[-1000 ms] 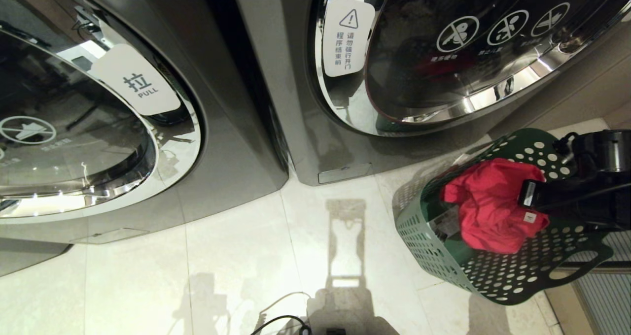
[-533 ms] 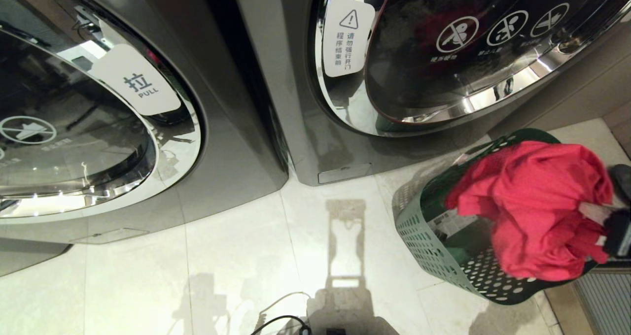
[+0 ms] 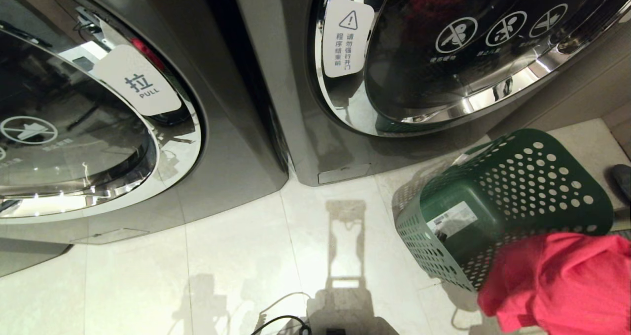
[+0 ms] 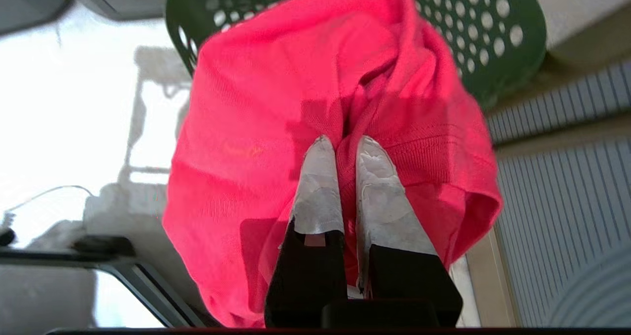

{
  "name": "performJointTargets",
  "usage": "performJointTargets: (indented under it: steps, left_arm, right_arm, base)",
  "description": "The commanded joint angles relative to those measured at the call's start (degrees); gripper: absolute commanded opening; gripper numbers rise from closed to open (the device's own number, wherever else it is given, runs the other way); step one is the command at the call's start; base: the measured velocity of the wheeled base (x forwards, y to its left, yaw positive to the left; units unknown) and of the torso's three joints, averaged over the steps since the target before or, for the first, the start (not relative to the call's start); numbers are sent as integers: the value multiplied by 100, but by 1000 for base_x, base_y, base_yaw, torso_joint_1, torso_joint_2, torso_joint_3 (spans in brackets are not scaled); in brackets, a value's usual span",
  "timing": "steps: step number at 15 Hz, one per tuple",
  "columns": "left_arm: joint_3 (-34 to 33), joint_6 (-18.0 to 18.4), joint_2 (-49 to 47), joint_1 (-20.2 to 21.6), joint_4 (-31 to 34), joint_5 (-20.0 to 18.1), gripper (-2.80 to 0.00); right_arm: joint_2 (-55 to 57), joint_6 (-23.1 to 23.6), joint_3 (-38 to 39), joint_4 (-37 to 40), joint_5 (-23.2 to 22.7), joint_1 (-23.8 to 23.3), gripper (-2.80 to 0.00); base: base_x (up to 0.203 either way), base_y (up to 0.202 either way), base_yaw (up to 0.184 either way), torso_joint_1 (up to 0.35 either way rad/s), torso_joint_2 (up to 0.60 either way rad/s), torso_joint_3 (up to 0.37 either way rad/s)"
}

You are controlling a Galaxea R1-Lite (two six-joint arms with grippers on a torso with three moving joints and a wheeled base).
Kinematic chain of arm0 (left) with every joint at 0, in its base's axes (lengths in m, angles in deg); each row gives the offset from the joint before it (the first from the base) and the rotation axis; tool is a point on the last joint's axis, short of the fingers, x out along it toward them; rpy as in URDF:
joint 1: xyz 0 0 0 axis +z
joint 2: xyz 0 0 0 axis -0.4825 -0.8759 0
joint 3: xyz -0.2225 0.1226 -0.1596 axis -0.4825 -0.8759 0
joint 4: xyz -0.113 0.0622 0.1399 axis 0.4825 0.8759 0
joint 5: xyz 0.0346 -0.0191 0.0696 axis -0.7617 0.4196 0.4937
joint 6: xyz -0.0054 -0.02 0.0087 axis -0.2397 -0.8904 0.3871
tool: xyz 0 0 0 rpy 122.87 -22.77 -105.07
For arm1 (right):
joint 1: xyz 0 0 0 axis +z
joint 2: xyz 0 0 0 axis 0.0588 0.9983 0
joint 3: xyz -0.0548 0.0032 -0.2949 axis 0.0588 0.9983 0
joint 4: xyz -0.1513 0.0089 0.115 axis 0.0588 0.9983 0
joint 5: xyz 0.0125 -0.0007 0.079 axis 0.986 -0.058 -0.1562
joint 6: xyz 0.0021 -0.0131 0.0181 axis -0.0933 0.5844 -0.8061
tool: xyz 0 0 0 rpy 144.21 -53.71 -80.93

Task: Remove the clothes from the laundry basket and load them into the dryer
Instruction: Put the clothes in the dryer

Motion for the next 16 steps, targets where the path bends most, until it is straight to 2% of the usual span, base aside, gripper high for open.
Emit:
performJointTargets:
  steps: [1,3,5,12,16]
  left_arm:
    - [0,-1,9,1,0,0,-280]
    - [0,-1,9,1,0,0,-280]
    - [0,-1,9,1,0,0,-280]
    - [0,-1,9,1,0,0,-280]
    - [0,-1,9,-2,0,0,-280]
  right_arm:
    - [-892,59,291,423,-104,-171,-280]
    - [-1224,144,296,1110,-396,-332,-280]
    - [-1746,180,282,1335,-431,-344,-280]
    - [-1901,139,289,1410,-434,-348,-280]
    - [-1901,-138,289,1402,-414,-348,-280]
  base:
    - [0,0,0,0,0,0]
    - [0,0,0,0,0,0]
    - [0,0,0,0,0,0]
    - [0,0,0,0,0,0]
    - [0,0,0,0,0,0]
